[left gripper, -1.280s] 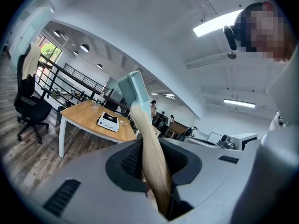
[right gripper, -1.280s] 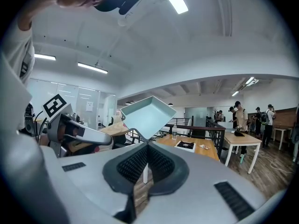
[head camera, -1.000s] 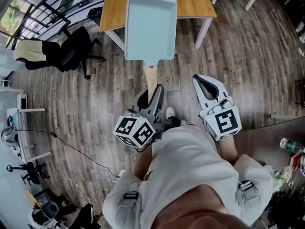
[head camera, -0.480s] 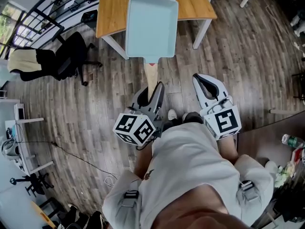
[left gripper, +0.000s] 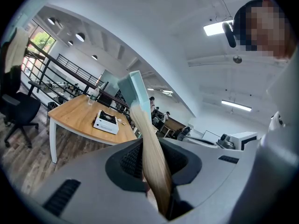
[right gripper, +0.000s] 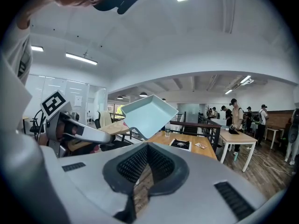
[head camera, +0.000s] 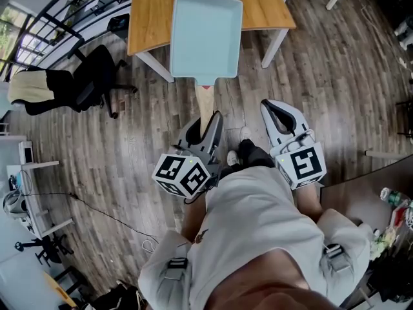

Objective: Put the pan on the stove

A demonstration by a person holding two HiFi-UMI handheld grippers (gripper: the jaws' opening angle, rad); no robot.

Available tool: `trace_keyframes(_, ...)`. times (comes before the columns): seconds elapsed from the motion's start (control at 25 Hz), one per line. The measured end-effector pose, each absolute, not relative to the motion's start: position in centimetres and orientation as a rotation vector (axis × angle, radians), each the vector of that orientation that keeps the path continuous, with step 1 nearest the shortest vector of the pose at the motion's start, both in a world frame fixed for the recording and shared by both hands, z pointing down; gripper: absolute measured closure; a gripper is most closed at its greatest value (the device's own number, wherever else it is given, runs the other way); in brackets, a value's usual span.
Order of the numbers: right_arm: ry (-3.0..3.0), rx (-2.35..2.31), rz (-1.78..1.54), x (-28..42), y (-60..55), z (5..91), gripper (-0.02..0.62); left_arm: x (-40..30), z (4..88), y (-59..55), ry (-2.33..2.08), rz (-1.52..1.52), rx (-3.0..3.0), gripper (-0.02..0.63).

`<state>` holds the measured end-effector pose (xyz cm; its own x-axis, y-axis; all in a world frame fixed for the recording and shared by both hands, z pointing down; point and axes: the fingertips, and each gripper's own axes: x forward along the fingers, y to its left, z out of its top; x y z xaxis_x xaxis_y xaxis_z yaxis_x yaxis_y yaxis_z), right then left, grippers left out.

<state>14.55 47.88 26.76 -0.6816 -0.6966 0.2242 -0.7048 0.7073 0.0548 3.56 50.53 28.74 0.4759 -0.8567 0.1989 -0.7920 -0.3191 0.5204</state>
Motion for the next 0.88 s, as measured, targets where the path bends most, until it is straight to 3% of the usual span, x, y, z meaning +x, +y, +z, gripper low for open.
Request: trace_keyframes(0.88,-2.787,0.979,0.043,17.0,33.4,25.8,0.575,6.7,27.8,38.2,-1.474,-0.157,2.113,0.515)
